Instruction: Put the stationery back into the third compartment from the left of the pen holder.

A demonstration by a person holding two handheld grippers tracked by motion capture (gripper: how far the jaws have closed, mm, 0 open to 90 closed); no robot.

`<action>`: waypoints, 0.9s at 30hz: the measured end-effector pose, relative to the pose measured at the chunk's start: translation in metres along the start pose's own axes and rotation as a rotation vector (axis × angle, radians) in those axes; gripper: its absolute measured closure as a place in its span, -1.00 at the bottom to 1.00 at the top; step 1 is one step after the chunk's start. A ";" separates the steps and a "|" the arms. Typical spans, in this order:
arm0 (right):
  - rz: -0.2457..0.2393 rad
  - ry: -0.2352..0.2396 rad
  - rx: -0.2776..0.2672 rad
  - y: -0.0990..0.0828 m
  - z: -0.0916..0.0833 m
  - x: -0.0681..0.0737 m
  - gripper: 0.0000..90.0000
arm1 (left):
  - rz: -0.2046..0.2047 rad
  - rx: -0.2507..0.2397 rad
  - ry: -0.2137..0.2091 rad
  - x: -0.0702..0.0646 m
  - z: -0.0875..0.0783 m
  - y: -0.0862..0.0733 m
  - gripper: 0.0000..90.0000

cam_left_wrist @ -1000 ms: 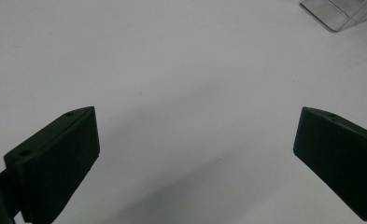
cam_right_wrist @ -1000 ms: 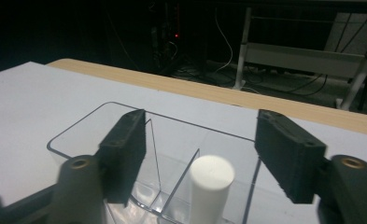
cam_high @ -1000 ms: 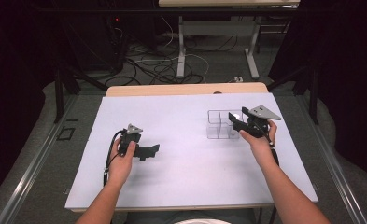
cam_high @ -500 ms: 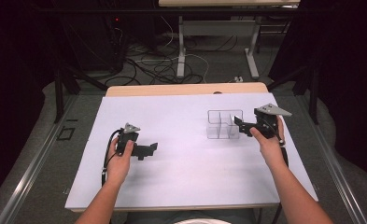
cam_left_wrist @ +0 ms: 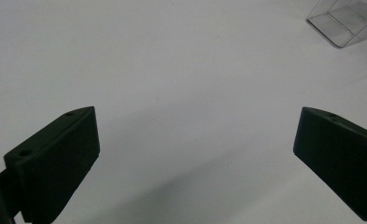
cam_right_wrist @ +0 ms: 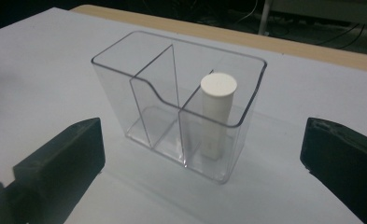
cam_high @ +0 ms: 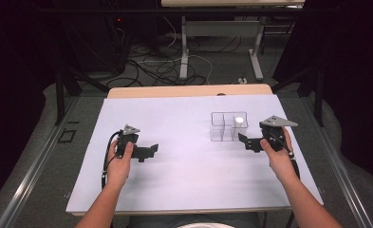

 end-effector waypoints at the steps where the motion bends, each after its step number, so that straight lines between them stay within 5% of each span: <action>1: 0.001 0.001 0.006 -0.002 0.000 0.001 -1.00 | -0.007 -0.008 -0.003 0.000 0.000 0.000 -0.99; 7: -0.035 -0.006 0.038 -0.015 0.003 0.004 -1.00 | -0.003 -0.005 0.002 0.001 0.001 0.000 -0.99; 27: -0.034 -0.018 0.066 -0.040 0.015 -0.017 -1.00 | -0.005 -0.002 -0.005 0.000 0.002 0.000 -0.99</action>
Point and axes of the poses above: each handheld gripper's, and its own axes: z roughly forward along the jaws, y roughly out of its top, x roughly to its left, the point moved 5 cm from there along z, roughly forward along the jaws, and after that the axes turned 10 degrees about x, right-handed, at the moved point
